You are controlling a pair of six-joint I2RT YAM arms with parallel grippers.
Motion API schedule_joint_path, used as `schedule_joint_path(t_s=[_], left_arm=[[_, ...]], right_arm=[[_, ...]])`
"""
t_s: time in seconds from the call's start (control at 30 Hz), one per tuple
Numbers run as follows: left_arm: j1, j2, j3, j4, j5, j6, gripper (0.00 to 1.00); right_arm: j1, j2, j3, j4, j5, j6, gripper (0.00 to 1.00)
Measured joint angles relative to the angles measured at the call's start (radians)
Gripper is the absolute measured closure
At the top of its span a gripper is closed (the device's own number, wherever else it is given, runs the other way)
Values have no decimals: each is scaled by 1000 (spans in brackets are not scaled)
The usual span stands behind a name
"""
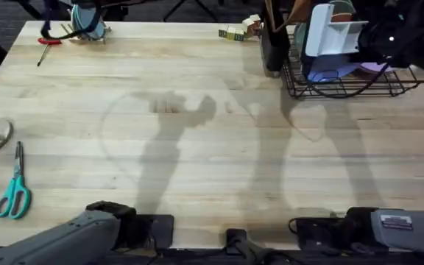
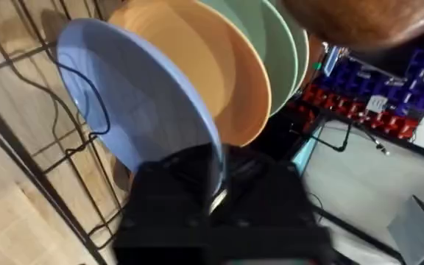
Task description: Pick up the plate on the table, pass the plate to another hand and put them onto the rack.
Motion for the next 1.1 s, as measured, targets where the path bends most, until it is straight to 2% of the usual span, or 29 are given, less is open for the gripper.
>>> schedule_joint_path(t_s=[0.03, 0.17, 0.2, 0.23, 0.53, 0.73, 1.1], left_arm=[[0, 0, 0, 0, 0, 0, 6], [0, 0, 0, 0, 0, 0, 6], [0, 0, 0, 0, 0, 0, 6], [0, 0, 0, 0, 0, 0, 6], [0, 0, 0, 0, 0, 0, 7], [0, 0, 0, 0, 0, 0, 7], [0, 0, 0, -1, 0, 7, 7]], right_arm=[[0, 1, 0, -2, 0, 1, 790], [0, 2, 0, -4, 0, 2, 189], [0, 2, 0, -4, 0, 5, 67], [0, 2, 0, -4, 0, 10, 23], [0, -1, 0, -5, 1, 160, 6], [0, -73, 0, -10, 2, 326, 6], [0, -259, 0, -86, 3, 860, 7]])
